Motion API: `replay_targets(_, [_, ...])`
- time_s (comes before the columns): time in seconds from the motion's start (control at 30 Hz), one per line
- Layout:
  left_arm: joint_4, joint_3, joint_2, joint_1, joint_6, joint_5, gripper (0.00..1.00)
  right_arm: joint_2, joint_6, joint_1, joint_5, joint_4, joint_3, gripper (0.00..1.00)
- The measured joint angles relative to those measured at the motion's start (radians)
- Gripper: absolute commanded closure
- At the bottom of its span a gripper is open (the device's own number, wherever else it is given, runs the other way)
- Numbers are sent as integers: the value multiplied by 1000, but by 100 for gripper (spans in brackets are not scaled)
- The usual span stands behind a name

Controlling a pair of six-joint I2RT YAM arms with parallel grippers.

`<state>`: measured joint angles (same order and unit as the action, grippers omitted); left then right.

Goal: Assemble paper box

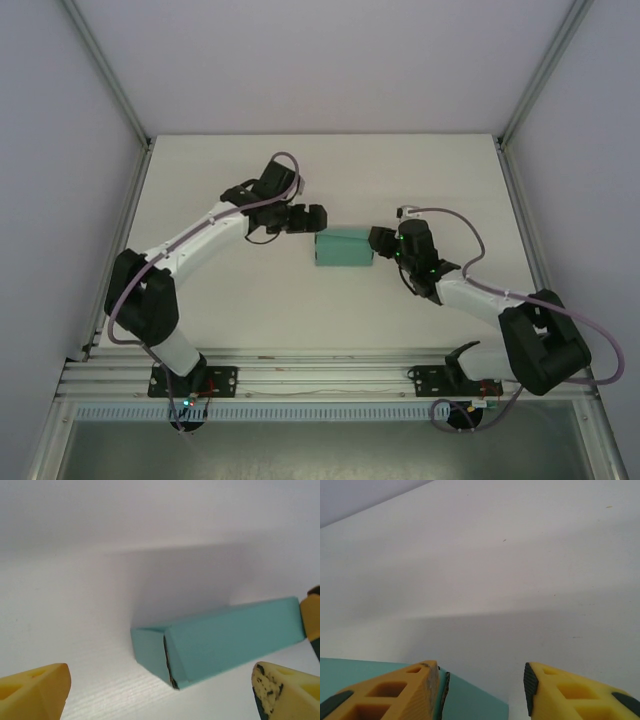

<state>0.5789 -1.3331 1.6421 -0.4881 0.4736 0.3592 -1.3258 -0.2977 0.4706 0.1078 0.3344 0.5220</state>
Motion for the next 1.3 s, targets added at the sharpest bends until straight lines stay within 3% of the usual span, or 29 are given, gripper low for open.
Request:
replay_targets(0.3, [-113, 77, 79, 11, 36, 61, 39, -22, 5, 0, -13, 46, -8, 52])
replay_targets(0.67, [-451, 300, 16, 20, 128, 196, 79, -27, -18, 2, -7, 93, -32, 54])
replay_targets(0.8, [-546, 374, -13, 26, 162, 220, 89, -18, -48, 13, -7, 146, -71, 55])
replay_targets(0.9, [-599, 409, -23, 28, 176, 228, 100, -22, -61, 24, -15, 188, -89, 66])
replay_targets(1.3, [-703, 459, -23, 25, 181, 213, 100, -32, -73, 66, -37, 283, -112, 100])
